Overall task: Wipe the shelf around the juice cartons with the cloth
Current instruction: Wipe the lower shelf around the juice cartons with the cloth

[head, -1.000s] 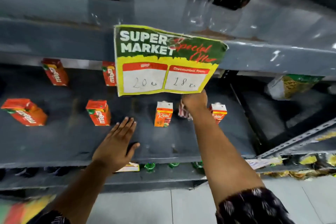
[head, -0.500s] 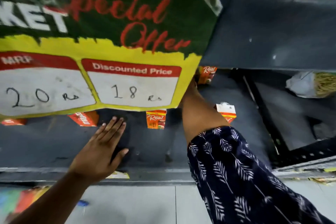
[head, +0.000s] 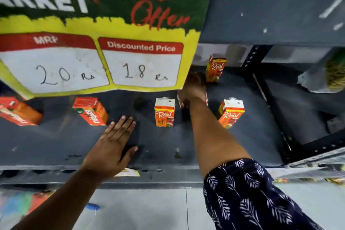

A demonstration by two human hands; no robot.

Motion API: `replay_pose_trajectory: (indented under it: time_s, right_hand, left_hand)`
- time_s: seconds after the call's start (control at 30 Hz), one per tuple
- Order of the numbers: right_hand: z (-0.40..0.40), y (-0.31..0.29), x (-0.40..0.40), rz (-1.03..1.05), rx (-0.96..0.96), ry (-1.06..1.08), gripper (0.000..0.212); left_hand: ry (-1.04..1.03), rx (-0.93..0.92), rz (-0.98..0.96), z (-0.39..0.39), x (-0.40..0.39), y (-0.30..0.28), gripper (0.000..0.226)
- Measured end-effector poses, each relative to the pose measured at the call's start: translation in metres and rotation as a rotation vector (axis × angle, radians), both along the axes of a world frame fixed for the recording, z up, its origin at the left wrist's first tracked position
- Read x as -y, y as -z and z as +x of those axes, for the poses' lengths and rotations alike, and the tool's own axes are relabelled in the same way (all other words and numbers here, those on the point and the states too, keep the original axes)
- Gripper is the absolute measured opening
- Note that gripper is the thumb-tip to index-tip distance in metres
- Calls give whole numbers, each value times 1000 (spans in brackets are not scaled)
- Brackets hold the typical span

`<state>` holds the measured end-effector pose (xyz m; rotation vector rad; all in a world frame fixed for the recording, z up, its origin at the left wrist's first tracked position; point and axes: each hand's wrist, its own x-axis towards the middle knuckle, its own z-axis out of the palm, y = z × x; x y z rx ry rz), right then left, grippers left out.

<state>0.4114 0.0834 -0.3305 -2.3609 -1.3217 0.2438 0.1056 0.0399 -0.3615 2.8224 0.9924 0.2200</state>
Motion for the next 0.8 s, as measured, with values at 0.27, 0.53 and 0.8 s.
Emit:
replay_pose_trajectory:
  time_s: [0.27,0.53,0.8]
  right_hand:
    - [-22,15,48,-49,122,-61,46]
    - [-59,11,121,59,53,-39,42]
    - [-105,7,215,144,-161,20,39]
  left_hand:
    - [19,20,4,-1,-1,0,67]
    - [39,50,-6,-2,2,-3,63]
    - [75,51,-26,-4,2,-3,67]
